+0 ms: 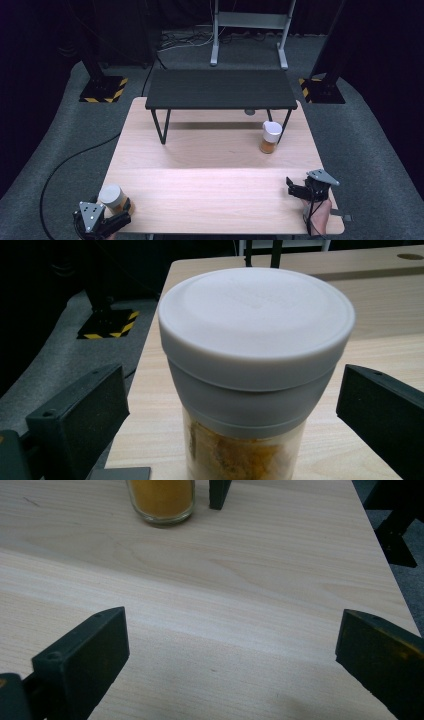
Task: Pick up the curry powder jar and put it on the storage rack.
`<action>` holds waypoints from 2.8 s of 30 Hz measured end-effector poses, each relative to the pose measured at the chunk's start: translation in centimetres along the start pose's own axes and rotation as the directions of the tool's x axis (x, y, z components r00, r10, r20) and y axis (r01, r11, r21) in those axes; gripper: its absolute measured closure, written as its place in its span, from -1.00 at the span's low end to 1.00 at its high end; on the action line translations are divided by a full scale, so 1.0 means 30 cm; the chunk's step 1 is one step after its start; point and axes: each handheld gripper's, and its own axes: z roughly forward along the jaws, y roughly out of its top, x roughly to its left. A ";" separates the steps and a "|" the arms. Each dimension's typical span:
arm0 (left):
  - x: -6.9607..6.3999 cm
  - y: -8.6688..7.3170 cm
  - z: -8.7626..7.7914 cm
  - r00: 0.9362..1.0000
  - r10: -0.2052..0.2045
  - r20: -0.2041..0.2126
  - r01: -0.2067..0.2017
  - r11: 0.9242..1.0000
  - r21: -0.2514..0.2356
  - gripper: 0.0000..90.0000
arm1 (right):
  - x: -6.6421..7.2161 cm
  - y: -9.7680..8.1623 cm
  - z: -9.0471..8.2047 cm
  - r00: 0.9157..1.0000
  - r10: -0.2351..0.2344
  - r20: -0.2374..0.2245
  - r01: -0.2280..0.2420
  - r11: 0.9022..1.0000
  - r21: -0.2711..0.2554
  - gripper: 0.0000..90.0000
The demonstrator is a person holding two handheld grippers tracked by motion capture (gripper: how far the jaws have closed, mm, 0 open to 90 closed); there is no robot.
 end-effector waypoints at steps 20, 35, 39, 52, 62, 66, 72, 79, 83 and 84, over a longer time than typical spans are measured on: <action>0.004 -0.005 0.015 1.000 0.014 0.021 -0.013 0.997 -0.075 -1.00 | 0.001 0.002 0.001 1.000 -0.003 0.000 0.003 1.000 0.003 -1.00; 0.012 -0.029 0.034 0.999 0.027 0.016 -0.026 0.997 -0.069 -0.76 | -0.001 0.000 0.000 1.000 -0.004 -0.003 0.004 1.000 -0.001 -1.00; 0.025 -0.057 0.025 1.000 0.010 0.029 -0.007 0.995 -0.101 -0.56 | -0.001 -0.002 0.000 1.000 -0.003 -0.003 0.003 1.000 -0.004 -1.00; 0.021 -0.098 0.015 0.999 0.028 0.034 -0.022 0.986 -0.164 -0.26 | -0.002 -0.006 -0.002 1.000 -0.002 -0.004 0.002 1.000 -0.010 -1.00; 0.024 -0.087 0.016 0.998 0.042 0.049 -0.034 0.987 -0.155 -0.26 | -0.003 -0.007 -0.003 1.000 -0.001 -0.006 0.001 1.000 -0.011 -1.00; 0.015 -0.079 0.019 0.996 0.060 0.061 -0.050 0.987 -0.155 -0.26 | -0.003 -0.006 -0.003 1.000 -0.002 -0.007 0.002 1.000 -0.011 -1.00; 0.007 -0.057 0.024 0.995 0.067 0.076 -0.055 0.987 -0.149 -0.26 | -0.006 -0.008 -0.003 1.000 0.001 -0.010 -0.001 1.000 -0.014 -1.00; 0.001 -0.016 0.027 0.993 0.083 0.086 -0.070 0.987 -0.145 -0.26 | -0.003 -0.005 -0.002 1.000 -0.009 -0.009 0.009 1.000 -0.008 -1.00; 0.003 0.002 0.035 0.991 0.093 0.093 -0.079 0.986 -0.147 -0.26 | -0.002 -0.004 -0.001 1.000 -0.011 -0.008 0.011 1.000 -0.007 -1.00; 0.005 0.010 0.040 0.991 0.095 0.099 -0.080 0.986 -0.147 -0.26 | -0.002 -0.002 0.000 1.000 -0.012 -0.009 0.012 1.000 -0.004 -1.00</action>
